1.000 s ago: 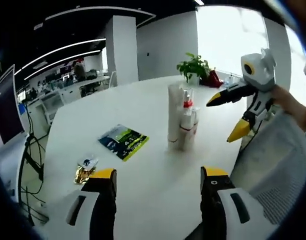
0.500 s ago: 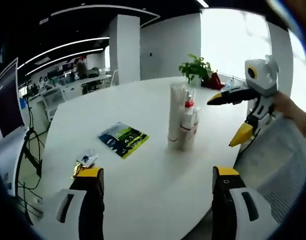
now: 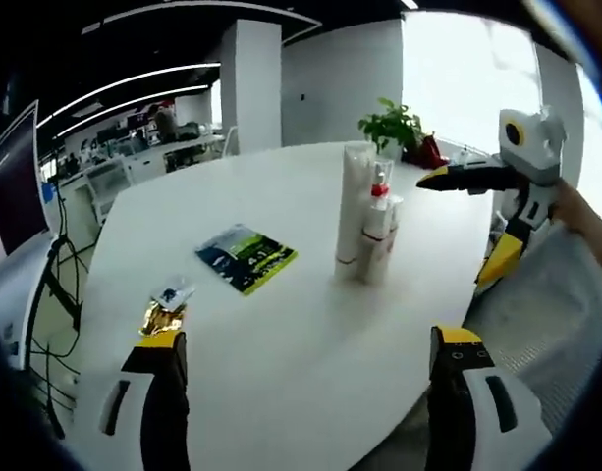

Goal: Arrange the skincare products in the storage area until every visible bottle or jar stands upright without overlapping.

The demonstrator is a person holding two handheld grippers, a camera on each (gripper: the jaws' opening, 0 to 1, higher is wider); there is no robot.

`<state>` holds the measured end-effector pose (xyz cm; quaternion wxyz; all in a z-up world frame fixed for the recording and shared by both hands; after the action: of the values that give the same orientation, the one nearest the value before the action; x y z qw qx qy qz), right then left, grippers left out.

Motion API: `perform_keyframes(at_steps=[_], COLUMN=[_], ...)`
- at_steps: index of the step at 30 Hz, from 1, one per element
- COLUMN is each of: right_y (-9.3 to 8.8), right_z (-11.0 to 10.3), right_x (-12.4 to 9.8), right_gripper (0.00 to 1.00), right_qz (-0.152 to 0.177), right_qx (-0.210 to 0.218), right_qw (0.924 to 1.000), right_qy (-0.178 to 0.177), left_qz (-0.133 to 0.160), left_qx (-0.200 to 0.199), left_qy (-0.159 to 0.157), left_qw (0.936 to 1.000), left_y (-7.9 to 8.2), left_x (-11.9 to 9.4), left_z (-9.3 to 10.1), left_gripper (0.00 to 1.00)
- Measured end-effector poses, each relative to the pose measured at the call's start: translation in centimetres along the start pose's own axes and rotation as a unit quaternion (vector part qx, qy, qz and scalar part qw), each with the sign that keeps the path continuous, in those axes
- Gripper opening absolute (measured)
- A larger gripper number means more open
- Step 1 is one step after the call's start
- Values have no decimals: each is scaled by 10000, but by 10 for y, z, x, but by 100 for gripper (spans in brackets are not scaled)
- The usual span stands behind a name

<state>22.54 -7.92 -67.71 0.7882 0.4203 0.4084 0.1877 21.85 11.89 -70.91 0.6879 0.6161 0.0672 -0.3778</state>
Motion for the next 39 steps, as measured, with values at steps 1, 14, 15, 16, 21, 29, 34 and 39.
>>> perform_keyframes(at_steps=[1, 14, 15, 16, 21, 29, 34, 39], right_y=[0, -8, -9, -9, -6, -7, -11, -6], right_z=[-1, -7, -7, -6, -3, -11, -4, -1], right_x=[0, 3, 3, 3, 1, 9, 11, 9], right_gripper=[100, 100, 100, 100, 100, 100, 100, 100], right_qz=[-3, -165, -192, -192, -65, -208, -139, 142], right_qx=[3, -14, -8, 12, 189, -62, 303, 757], right_qw=[10000, 9997, 9996, 9997, 9998, 9996, 9993, 9969], right_qy=[9, 188, 184, 167, 78, 204, 172, 166], left_qz=[21, 152, 223, 233, 266, 641, 444, 571], left_qx=[-13, -253, -349, -369, -363, -165, 0, 249], left_qy=[28, 49, -11, -34, -157, -229, -412, -260], left_qw=[10000, 9996, 9991, 9990, 9989, 9975, 9982, 9977], left_y=[0, -1, 1, 1, 2, 13, 7, 13], left_x=[-1, -2, -3, -3, -1, 0, 4, 1], left_z=[0, -3, 0, 1, 8, 10, 18, 15], left_gripper=[99, 99, 99, 99, 99, 99, 99, 99])
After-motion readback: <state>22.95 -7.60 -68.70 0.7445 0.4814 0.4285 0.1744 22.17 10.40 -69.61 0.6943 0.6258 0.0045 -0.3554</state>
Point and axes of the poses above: the point that each gripper's makers call its tool centre point, and the gripper's own axes: x roughly forward along the fingers, z roughly to its right, y roughly out of its top, the point moved 4 cm from there along -x, roughly backward along the fingers, and after that the axes turned 14 degrees about -x, right-handed, at the moved point
